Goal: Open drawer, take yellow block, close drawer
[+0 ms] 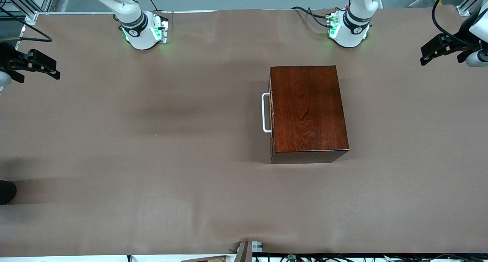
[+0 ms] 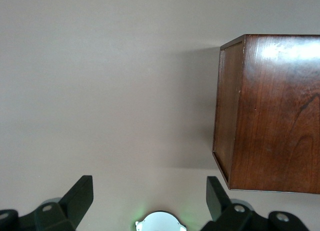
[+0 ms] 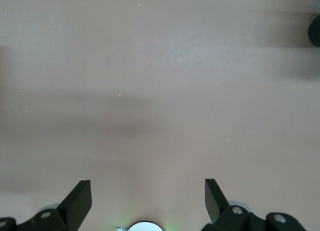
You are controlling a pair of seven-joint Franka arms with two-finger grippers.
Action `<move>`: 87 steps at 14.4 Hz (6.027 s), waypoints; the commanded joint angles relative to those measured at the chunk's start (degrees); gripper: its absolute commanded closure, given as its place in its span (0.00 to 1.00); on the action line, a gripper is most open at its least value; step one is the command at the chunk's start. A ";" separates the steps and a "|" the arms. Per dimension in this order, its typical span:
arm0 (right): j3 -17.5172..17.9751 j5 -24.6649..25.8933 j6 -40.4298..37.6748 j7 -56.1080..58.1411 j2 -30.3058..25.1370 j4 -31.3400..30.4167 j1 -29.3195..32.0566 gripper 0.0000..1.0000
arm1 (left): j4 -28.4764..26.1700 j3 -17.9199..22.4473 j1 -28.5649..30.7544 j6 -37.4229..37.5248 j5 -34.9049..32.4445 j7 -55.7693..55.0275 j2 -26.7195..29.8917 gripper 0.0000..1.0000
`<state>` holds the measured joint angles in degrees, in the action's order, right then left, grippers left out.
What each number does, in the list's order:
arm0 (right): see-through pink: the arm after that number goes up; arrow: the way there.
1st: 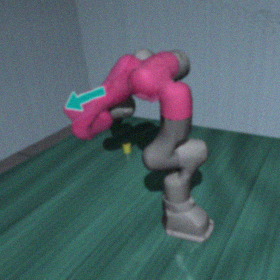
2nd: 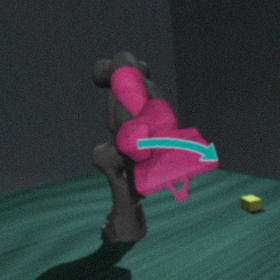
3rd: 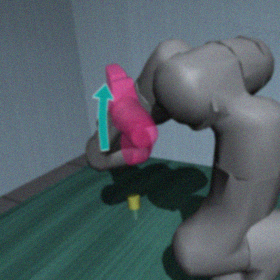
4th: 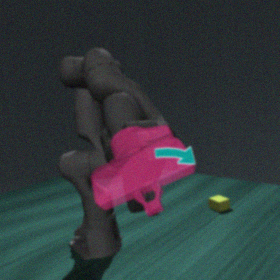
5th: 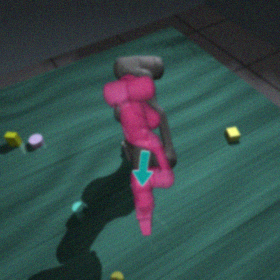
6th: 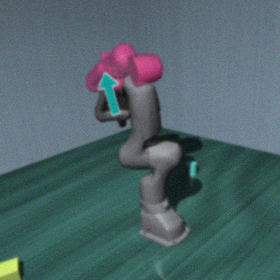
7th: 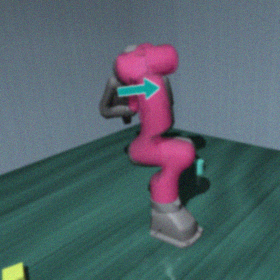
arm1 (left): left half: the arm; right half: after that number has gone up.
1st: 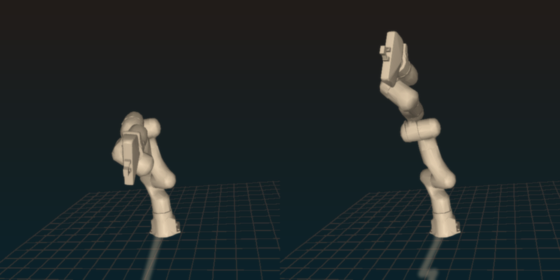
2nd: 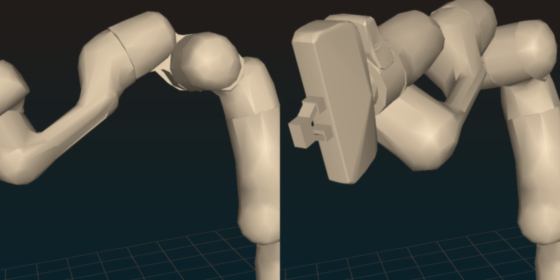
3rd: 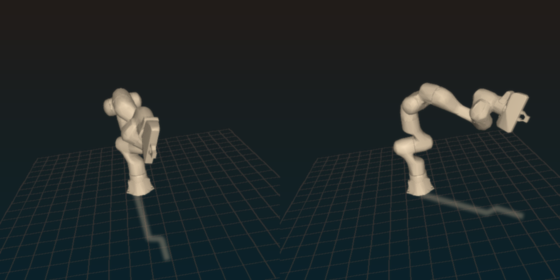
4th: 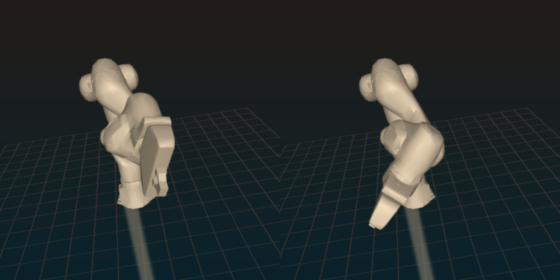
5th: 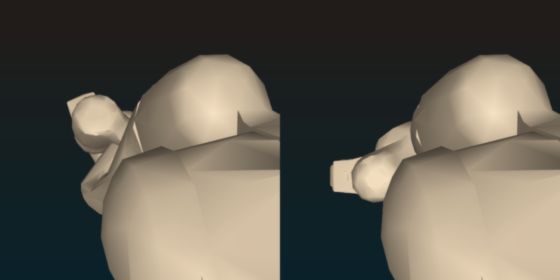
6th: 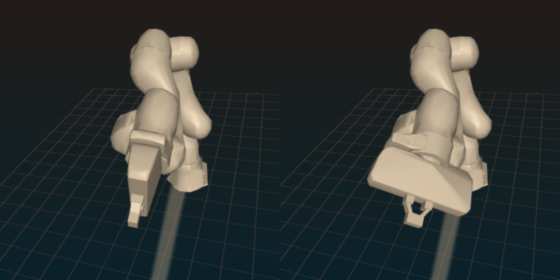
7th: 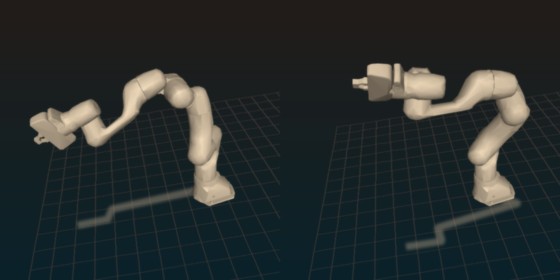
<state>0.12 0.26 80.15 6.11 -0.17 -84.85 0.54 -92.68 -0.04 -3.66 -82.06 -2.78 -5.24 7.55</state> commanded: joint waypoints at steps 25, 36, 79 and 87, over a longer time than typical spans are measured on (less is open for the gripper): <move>0.41 0.54 -0.44 -0.04 0.26 0.92 0.51 0.00 | 13.74 -14.37 -17.15 -3.71 -5.83 -28.33 -24.85 0.00; 0.41 0.54 -0.44 -0.04 0.26 0.92 0.60 0.00 | 23.05 -10.17 -32.62 -19.36 -6.88 -47.31 -42.34 0.00; 0.67 -1.13 0.44 -0.04 1.66 1.27 6.31 0.00 | 23.68 0.48 -51.01 -28.67 -11.46 -66.47 -54.40 0.00; 0.67 -2.63 0.53 0.14 1.66 1.18 6.31 0.00 | 23.77 0.04 -51.36 -35.44 -8.57 -70.43 -54.93 0.00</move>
<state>0.52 -1.36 80.90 6.09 1.32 -84.55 6.47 -71.16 0.87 -54.26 -113.91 -13.01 -73.00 -45.42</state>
